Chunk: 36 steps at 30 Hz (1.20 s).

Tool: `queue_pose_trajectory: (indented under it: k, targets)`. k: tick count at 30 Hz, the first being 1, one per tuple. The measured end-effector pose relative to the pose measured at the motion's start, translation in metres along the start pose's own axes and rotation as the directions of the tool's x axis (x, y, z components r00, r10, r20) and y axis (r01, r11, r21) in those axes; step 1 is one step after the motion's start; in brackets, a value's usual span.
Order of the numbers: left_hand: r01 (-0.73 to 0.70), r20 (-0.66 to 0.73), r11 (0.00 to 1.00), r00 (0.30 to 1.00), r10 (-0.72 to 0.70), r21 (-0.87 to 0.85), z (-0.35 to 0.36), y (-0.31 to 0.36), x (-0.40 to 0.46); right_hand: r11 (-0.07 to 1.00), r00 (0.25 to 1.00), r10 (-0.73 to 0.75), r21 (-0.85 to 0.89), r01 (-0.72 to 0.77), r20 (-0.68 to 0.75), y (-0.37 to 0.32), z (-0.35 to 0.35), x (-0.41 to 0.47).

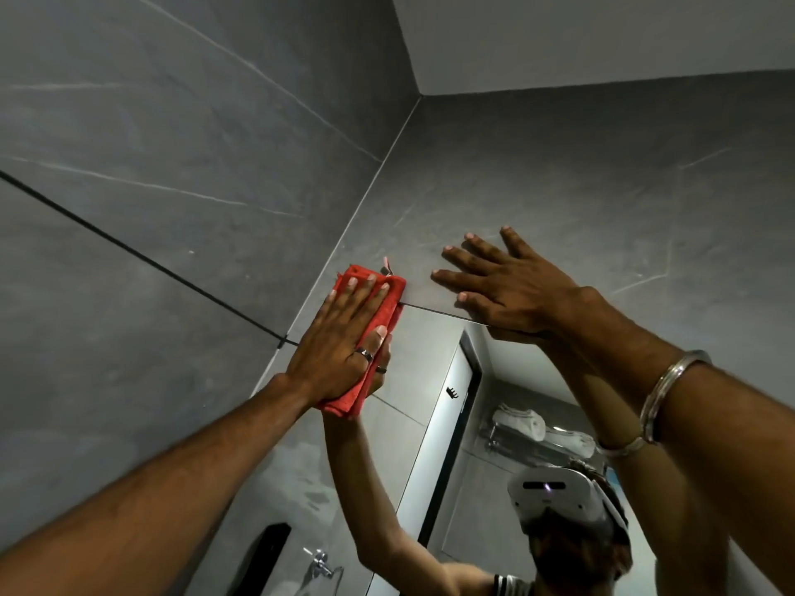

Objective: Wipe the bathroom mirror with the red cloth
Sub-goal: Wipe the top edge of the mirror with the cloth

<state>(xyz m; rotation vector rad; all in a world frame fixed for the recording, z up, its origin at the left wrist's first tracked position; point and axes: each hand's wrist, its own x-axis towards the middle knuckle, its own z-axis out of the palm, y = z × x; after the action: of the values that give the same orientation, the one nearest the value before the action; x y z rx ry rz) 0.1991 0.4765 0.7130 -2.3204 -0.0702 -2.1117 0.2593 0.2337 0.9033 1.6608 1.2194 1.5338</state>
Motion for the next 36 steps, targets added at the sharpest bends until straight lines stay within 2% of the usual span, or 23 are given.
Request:
queue_pose_trajectory:
  k: [8, 12, 18, 22, 29, 36]
  targets:
    - [0.005, 0.010, 0.999, 1.000, -0.005, -0.041, -0.003, -0.030, 0.002, 0.999, 0.999, 0.033, -0.004, -0.033, -0.026, -0.008, 0.003, 0.021]
    - [0.002, 0.030, 1.000, 1.000, -0.002, -0.011, -0.005, -0.025, 0.000, 0.999, 0.997, 0.036, 0.009, -0.036, -0.065, -0.007, 0.001, 0.021]
    - [0.006, 0.045, 1.000, 0.999, -0.006, 0.003, -0.004, -0.017, -0.032, 0.994, 0.995, 0.092, 0.062, -0.089, -0.049, -0.027, -0.002, 0.018]
    - [-0.007, 0.045, 1.000, 0.999, 0.006, 0.019, -0.002, -0.015, -0.057, 0.976, 0.983, 0.162, 0.163, -0.147, -0.084, -0.064, -0.013, 0.011]
    - [0.046, 0.078, 0.999, 0.996, -0.046, 0.002, 0.001, -0.017, -0.142, 0.981, 0.982, 0.030, 0.192, 0.007, -0.188, -0.180, -0.010, -0.040]
    - [0.112, 0.116, 0.994, 0.987, -0.111, 0.004, 0.010, -0.017, -0.261, 0.976, 0.983, 0.070, 0.213, -0.033, -0.172, -0.280, 0.028, -0.098]
